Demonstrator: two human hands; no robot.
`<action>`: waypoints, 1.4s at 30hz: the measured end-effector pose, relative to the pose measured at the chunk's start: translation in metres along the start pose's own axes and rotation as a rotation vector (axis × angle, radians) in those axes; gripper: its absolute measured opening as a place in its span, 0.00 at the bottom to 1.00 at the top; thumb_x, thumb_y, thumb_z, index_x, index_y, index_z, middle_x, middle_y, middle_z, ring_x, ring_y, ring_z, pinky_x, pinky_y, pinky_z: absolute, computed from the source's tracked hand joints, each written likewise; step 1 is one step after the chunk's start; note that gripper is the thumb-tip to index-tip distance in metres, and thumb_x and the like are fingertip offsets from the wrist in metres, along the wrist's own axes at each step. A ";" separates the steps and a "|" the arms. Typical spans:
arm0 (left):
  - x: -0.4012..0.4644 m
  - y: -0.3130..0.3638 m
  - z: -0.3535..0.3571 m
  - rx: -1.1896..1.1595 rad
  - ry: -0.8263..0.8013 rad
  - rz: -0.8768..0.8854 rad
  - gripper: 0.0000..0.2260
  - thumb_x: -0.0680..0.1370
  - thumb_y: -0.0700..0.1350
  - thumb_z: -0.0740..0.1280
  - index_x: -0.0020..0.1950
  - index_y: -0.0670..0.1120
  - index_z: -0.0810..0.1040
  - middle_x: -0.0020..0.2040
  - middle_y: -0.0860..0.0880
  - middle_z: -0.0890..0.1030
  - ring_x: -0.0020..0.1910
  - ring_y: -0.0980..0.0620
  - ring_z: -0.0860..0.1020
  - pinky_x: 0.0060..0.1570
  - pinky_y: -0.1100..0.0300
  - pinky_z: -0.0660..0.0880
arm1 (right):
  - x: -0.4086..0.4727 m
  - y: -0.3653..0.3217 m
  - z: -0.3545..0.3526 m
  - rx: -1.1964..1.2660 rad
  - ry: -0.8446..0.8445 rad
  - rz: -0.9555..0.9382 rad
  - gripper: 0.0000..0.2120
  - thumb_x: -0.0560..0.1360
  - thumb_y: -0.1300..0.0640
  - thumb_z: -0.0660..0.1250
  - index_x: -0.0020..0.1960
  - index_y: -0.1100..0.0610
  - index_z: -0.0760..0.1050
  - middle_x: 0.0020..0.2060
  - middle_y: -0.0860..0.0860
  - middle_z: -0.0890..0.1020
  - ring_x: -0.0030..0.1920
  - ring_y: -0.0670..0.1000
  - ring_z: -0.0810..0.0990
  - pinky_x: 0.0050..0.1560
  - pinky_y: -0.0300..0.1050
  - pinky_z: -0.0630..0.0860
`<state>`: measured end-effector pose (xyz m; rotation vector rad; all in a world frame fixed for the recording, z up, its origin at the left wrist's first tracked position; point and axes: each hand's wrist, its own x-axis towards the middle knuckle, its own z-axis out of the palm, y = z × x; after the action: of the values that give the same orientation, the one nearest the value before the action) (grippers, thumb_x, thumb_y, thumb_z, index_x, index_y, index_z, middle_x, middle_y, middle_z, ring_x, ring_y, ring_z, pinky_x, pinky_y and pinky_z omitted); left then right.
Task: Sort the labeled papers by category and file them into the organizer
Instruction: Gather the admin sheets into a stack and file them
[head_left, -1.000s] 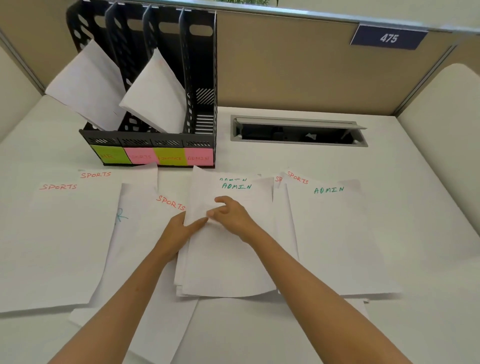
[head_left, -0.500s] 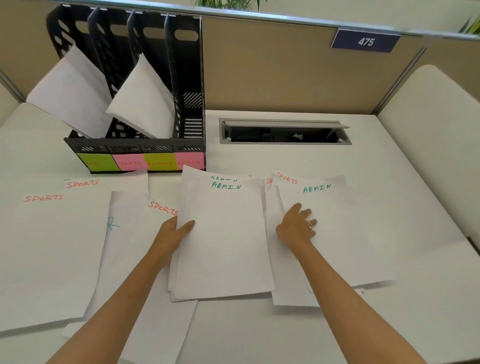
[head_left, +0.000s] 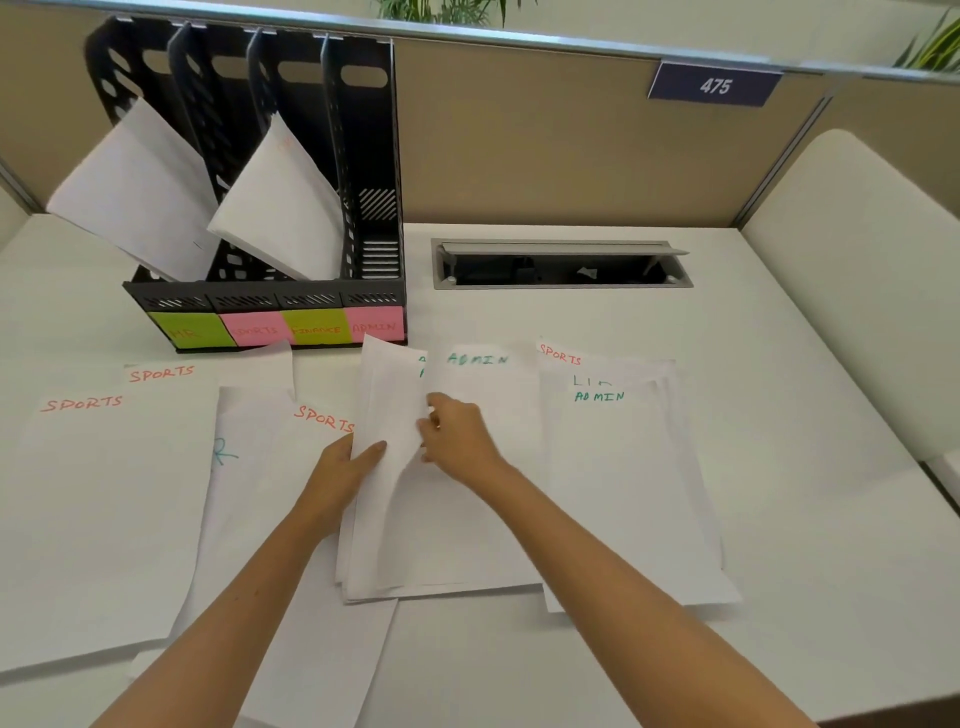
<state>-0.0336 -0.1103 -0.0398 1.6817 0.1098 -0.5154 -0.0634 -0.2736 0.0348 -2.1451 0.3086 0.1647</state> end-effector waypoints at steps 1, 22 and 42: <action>-0.001 0.002 0.000 0.017 -0.002 0.001 0.09 0.80 0.55 0.62 0.58 0.55 0.76 0.53 0.56 0.81 0.53 0.53 0.80 0.47 0.59 0.77 | -0.003 0.000 0.008 0.043 -0.044 0.016 0.14 0.79 0.61 0.58 0.62 0.65 0.71 0.50 0.65 0.81 0.49 0.63 0.81 0.52 0.58 0.79; 0.000 -0.002 -0.002 -0.038 -0.058 -0.005 0.15 0.77 0.43 0.70 0.63 0.46 0.75 0.55 0.47 0.82 0.52 0.46 0.82 0.47 0.50 0.80 | -0.041 0.137 -0.142 -0.358 0.463 0.750 0.32 0.71 0.57 0.71 0.70 0.55 0.60 0.65 0.59 0.67 0.67 0.63 0.65 0.63 0.58 0.67; -0.002 0.003 -0.002 -0.027 -0.071 -0.022 0.15 0.78 0.43 0.68 0.65 0.44 0.74 0.57 0.44 0.81 0.54 0.43 0.81 0.55 0.43 0.78 | -0.011 0.090 -0.227 0.426 1.509 0.058 0.05 0.79 0.60 0.58 0.45 0.59 0.68 0.43 0.53 0.76 0.41 0.49 0.74 0.36 0.27 0.70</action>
<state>-0.0337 -0.1083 -0.0359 1.6358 0.0832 -0.5870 -0.0996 -0.5082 0.0929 -1.4387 1.1102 -1.4049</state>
